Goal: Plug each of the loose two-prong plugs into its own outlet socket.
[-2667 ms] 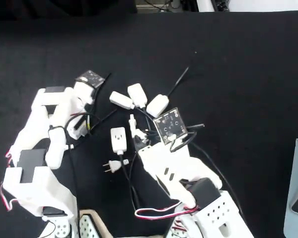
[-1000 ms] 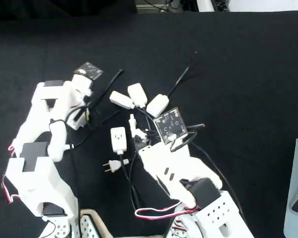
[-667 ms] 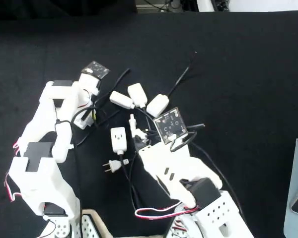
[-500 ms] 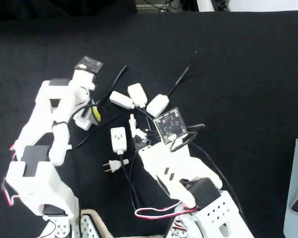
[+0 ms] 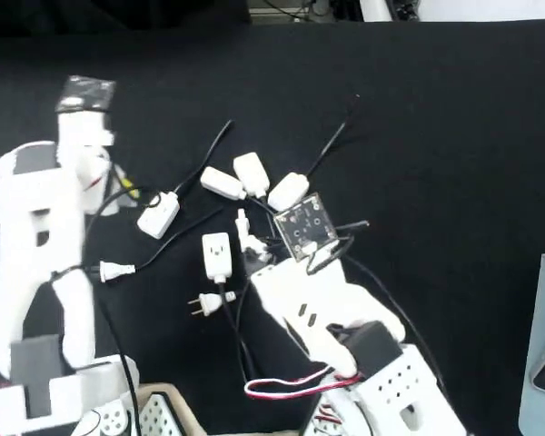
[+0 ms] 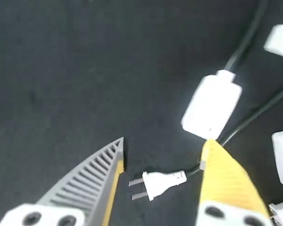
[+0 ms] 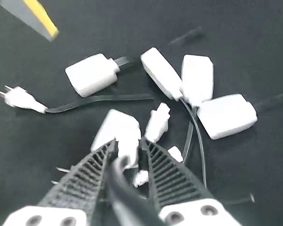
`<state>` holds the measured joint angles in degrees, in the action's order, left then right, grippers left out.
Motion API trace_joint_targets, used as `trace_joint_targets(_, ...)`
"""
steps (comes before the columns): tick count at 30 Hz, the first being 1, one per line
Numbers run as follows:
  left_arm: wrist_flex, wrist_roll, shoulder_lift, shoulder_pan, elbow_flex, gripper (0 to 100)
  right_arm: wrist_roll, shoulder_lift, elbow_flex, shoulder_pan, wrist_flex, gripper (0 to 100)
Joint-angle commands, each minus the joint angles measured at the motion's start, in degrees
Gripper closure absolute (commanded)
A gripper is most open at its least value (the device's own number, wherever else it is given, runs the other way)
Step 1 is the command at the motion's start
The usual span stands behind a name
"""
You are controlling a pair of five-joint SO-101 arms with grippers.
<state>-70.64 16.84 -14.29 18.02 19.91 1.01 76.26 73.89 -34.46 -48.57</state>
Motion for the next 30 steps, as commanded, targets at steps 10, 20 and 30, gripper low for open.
trace_joint_targets(10,2.46,-12.92,-25.05,7.60,18.24,75,-4.66,-38.81,-24.92,-6.77,12.48,98.7)
trace_joint_targets(20,8.97,-17.05,-34.81,17.10,32.04,75,-12.66,-61.41,-40.84,-12.66,14.33,98.7)
trace_joint_targets(30,12.31,-22.95,-35.34,22.02,37.41,75,-20.31,-75.12,-52.09,-13.54,13.98,98.7)
